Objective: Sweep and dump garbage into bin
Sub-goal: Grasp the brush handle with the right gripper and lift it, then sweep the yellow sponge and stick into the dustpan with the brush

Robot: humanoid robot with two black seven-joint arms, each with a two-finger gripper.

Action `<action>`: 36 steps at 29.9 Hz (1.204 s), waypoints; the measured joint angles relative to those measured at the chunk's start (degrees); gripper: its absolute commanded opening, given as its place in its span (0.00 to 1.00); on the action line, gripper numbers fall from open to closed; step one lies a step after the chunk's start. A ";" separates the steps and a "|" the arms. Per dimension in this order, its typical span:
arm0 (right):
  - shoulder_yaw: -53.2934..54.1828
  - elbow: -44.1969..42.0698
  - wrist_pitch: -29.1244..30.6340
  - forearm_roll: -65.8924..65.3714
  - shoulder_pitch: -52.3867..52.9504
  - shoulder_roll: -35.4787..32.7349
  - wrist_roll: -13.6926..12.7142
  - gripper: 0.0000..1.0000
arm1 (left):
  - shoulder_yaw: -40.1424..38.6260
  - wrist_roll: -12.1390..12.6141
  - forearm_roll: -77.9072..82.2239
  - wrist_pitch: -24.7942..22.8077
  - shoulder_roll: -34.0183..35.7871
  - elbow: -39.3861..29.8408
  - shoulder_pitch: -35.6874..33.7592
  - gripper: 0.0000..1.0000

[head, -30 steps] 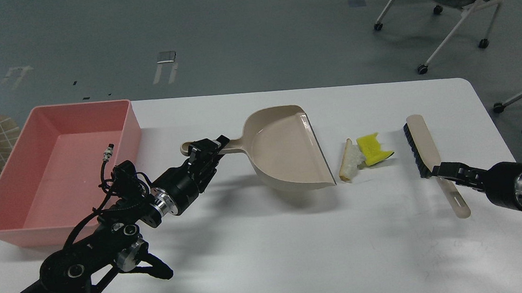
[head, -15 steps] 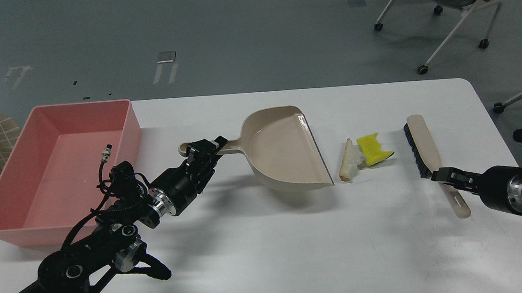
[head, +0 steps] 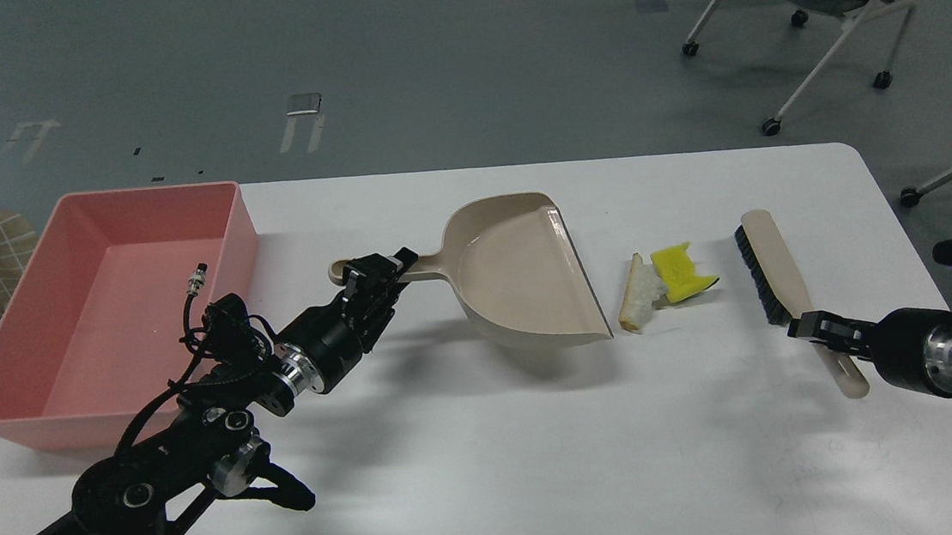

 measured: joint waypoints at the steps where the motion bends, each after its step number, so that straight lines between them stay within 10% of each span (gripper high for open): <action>1: -0.03 -0.13 0.00 0.00 0.00 0.00 -0.15 0.24 | -0.03 0.00 -0.02 0.00 0.07 0.00 0.00 0.13; 7: -0.14 -0.23 0.00 0.33 -0.13 0.00 -0.52 0.00 | -0.04 -0.06 -0.06 0.01 0.20 0.00 0.19 0.14; 36: -0.08 1.87 0.00 0.89 0.18 1.07 -0.13 0.00 | 2.10 0.26 1.52 2.83 0.07 2.83 0.32 0.14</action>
